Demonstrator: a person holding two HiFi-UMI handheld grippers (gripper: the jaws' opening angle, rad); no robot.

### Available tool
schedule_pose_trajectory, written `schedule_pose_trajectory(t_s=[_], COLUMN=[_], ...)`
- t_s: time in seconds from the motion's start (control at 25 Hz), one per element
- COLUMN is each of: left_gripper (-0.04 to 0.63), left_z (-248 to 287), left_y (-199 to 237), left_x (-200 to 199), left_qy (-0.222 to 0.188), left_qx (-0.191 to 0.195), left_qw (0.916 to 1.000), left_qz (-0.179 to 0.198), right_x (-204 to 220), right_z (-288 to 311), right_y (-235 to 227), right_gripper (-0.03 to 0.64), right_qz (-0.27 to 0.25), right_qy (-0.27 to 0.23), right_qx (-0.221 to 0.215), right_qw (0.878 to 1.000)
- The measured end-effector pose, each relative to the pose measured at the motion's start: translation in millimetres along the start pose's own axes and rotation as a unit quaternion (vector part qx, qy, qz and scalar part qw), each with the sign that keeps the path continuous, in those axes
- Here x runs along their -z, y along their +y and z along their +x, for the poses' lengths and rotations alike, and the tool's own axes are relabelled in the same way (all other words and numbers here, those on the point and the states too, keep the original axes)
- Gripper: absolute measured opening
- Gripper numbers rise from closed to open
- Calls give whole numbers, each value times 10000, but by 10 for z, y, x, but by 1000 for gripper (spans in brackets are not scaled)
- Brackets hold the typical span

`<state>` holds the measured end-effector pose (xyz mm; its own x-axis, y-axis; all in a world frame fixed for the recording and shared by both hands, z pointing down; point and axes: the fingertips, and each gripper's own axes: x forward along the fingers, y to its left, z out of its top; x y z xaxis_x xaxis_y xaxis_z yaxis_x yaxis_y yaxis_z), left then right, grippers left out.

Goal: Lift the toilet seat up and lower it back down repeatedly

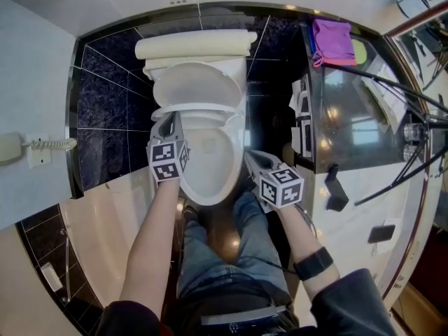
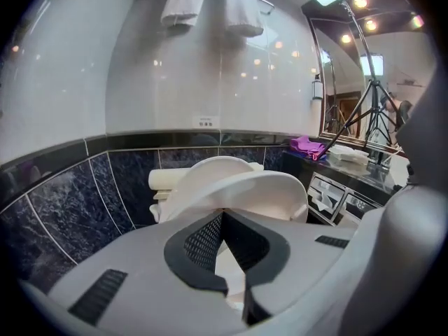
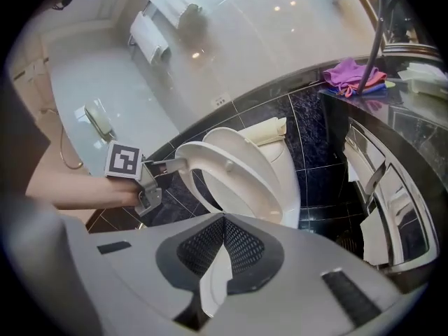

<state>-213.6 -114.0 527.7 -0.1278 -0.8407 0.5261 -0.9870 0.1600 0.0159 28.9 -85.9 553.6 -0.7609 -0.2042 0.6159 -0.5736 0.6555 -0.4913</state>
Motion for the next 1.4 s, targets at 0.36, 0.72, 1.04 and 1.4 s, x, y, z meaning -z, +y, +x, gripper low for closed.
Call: schedule_pose_trajectory(t_s=[0.36,0.72,1.04,1.4], left_gripper=[0,0,0,0], left_z=[458,248,-524,-1667], left_y=[125,41,-99,-81], left_x=[-217,-220,-176,-253], left_qy=[68,189,241,49], left_qx=[-102,21,291,529], left_qw=[9998,9991,9985,9978], left_qz=[129,367,402,403], right_x=[-188,-295,-487,-552], right_z=[-37,-77,-235,-642], right_y=[-76,-119,225,794], right_gripper=[15,15,16,17], right_qz=[-145,-255,-629,-1081], right_qy=[-59,-161,-310,-530], right_qx=[-33,86,242,481], right_qw=[9999,9995,9972,9916])
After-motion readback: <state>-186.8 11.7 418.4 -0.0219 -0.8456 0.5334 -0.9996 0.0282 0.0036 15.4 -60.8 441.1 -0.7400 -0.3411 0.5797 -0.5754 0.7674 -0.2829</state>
